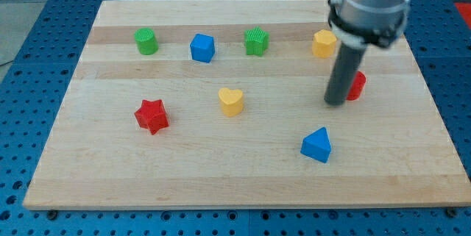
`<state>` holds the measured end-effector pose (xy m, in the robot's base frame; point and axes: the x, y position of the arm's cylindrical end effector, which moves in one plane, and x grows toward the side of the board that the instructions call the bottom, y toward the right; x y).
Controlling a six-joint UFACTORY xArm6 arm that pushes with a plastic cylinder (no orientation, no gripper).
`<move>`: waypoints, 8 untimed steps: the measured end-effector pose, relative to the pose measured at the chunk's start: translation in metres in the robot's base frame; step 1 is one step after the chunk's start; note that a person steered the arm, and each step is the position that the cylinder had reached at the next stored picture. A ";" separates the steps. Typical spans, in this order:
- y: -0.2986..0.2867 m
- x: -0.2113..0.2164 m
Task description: Push the blue triangle closer to green star
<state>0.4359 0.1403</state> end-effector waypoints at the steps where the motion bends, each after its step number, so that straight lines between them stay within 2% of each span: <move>1: 0.000 0.025; 2: -0.007 0.081; 4: 0.008 0.137; 5: -0.031 0.121; 6: -0.013 0.053; 7: -0.006 0.038; 8: -0.003 0.094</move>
<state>0.5299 0.1377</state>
